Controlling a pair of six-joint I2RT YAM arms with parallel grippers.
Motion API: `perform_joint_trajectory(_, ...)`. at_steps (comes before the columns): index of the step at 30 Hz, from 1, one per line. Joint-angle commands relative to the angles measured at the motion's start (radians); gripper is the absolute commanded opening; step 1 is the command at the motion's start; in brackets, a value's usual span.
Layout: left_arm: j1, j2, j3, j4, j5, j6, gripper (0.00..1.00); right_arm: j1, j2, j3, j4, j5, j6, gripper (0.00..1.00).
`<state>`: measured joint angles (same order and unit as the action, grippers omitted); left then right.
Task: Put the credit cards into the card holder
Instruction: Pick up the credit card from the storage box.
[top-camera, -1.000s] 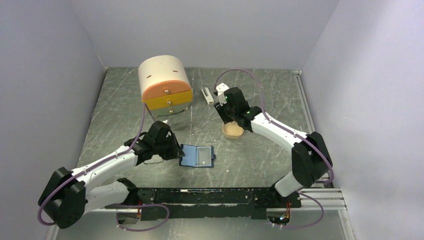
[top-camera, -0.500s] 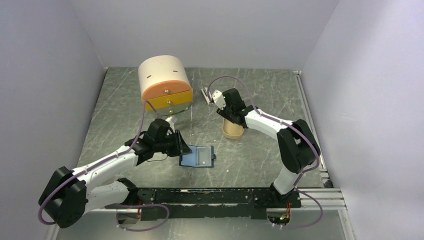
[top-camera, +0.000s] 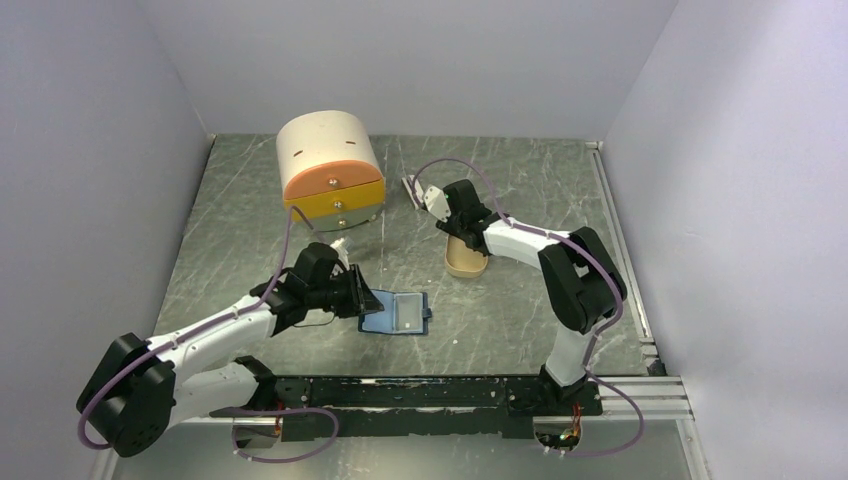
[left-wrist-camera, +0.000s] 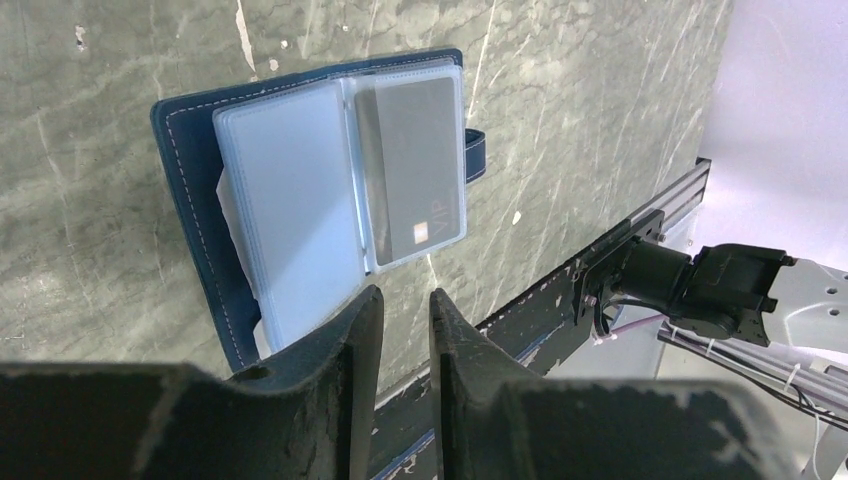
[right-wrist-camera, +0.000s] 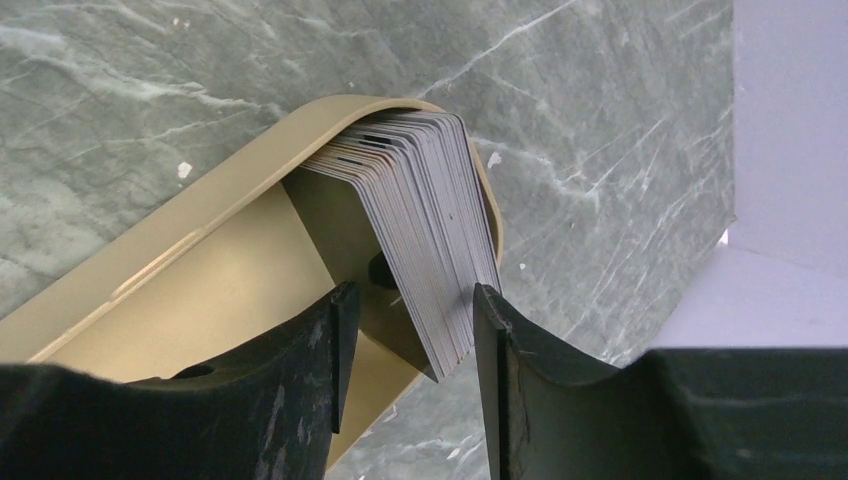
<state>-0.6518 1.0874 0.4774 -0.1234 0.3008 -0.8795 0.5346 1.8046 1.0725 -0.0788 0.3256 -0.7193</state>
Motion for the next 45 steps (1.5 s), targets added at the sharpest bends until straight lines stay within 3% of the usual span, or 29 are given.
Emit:
perform_joint_trajectory(1, -0.006, -0.03, -0.007, 0.024, 0.008, -0.006, 0.29, -0.011, 0.004, 0.006, 0.049, 0.054, -0.014, 0.48)
perform_joint_trajectory(11, -0.006, -0.059, -0.026, 0.019, -0.001, -0.018, 0.29, -0.01, -0.052, 0.016, 0.028, 0.053, 0.007, 0.4)
perform_joint_trajectory(21, -0.006, -0.076, -0.031, 0.005, -0.013, -0.018, 0.28, -0.01, -0.056, 0.031, -0.001, 0.042, 0.018, 0.23)
perform_joint_trajectory(27, -0.006, -0.074, -0.033, 0.003, -0.02, -0.021, 0.28, -0.005, -0.086, 0.064, -0.124, -0.048, 0.073, 0.13)
perform_joint_trajectory(35, -0.006, -0.063, -0.022, -0.038, -0.056, -0.026, 0.27, 0.014, -0.127, 0.091, -0.26, -0.054, 0.14, 0.09)
perform_joint_trajectory(40, -0.006, -0.065, -0.025, -0.08, -0.093, -0.041, 0.25, 0.019, -0.201, 0.093, -0.315, -0.155, 0.217, 0.01)
perform_joint_trajectory(45, -0.006, -0.07, -0.035, -0.106, -0.117, -0.046, 0.24, 0.019, -0.292, 0.082, -0.357, -0.264, 0.309, 0.0)
